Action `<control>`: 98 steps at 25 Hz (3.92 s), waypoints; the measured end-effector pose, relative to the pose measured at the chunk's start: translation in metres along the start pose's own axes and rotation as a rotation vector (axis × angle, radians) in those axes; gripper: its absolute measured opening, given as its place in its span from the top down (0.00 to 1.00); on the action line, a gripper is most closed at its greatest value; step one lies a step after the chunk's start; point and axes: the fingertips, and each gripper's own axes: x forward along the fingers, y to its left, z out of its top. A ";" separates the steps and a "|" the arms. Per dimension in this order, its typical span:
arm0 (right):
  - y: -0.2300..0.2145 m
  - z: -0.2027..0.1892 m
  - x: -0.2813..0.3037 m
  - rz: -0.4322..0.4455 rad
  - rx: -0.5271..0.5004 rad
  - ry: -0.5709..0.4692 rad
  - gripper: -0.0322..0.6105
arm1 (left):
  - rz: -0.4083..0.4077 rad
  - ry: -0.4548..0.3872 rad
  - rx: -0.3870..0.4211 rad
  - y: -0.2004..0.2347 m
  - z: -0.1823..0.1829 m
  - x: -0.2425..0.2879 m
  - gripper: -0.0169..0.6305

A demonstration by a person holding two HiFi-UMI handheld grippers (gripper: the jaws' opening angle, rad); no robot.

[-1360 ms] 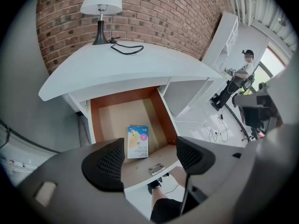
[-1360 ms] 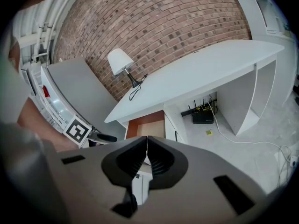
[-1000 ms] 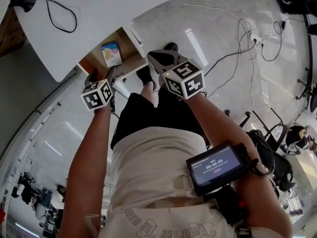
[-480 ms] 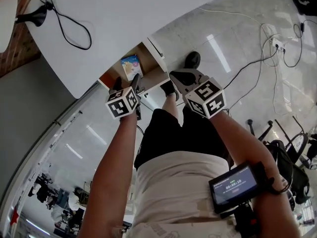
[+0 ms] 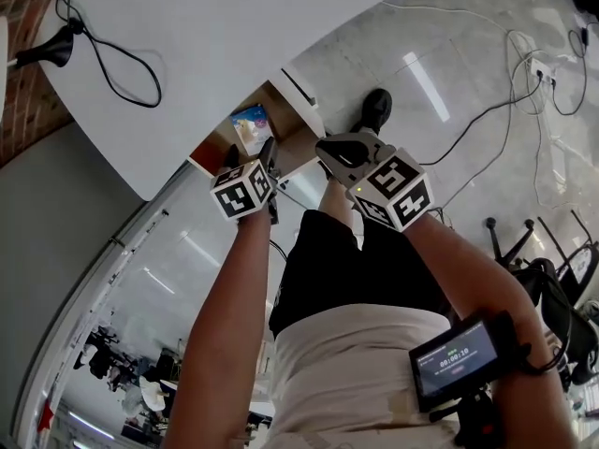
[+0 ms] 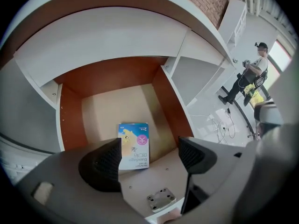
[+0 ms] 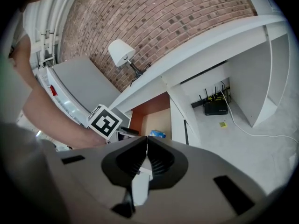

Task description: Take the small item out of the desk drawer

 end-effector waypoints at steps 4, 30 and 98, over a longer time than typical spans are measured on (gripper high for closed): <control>-0.001 -0.008 0.004 0.001 0.004 0.009 0.94 | 0.011 0.001 0.001 0.012 0.004 0.007 0.41; -0.060 -0.054 0.009 -0.048 0.093 0.047 0.94 | 0.143 0.105 0.134 0.043 0.006 0.099 0.39; 0.027 -0.038 -0.004 -0.091 -0.032 0.162 0.94 | 0.045 -0.131 0.077 0.031 0.010 -0.057 0.39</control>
